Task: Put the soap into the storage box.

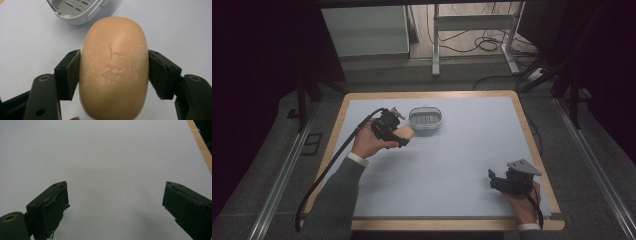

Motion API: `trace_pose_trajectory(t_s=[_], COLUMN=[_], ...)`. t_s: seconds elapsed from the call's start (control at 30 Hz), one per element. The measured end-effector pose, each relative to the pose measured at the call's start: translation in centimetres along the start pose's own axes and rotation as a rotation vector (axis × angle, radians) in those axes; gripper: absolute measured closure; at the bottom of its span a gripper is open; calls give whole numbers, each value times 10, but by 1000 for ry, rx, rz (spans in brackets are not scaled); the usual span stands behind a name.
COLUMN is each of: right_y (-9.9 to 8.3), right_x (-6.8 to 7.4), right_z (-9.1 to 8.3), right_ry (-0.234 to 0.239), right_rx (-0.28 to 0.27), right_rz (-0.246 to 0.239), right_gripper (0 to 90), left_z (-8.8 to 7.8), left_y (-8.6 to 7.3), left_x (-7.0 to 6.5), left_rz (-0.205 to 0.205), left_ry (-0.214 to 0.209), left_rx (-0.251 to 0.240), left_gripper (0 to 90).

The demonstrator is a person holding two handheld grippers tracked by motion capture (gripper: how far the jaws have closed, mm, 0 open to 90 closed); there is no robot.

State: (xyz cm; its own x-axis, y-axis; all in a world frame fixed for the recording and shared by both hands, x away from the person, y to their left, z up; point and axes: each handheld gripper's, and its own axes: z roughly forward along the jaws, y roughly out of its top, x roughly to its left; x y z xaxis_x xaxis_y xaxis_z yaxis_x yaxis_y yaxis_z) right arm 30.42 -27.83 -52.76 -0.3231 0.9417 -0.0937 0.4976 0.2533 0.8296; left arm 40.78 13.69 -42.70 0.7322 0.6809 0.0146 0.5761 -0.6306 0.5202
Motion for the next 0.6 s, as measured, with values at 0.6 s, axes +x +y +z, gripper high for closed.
trace_pose_trajectory(t_s=[0.6], right_y=[0], right_x=[-1], right_z=[0], right_ry=[5], right_rx=[4], right_rz=[5], right_gripper=[69], left_z=[8], left_y=[13], left_x=[13], left_rz=[-18], left_ry=[-10], left_rx=[10], left_gripper=[321])
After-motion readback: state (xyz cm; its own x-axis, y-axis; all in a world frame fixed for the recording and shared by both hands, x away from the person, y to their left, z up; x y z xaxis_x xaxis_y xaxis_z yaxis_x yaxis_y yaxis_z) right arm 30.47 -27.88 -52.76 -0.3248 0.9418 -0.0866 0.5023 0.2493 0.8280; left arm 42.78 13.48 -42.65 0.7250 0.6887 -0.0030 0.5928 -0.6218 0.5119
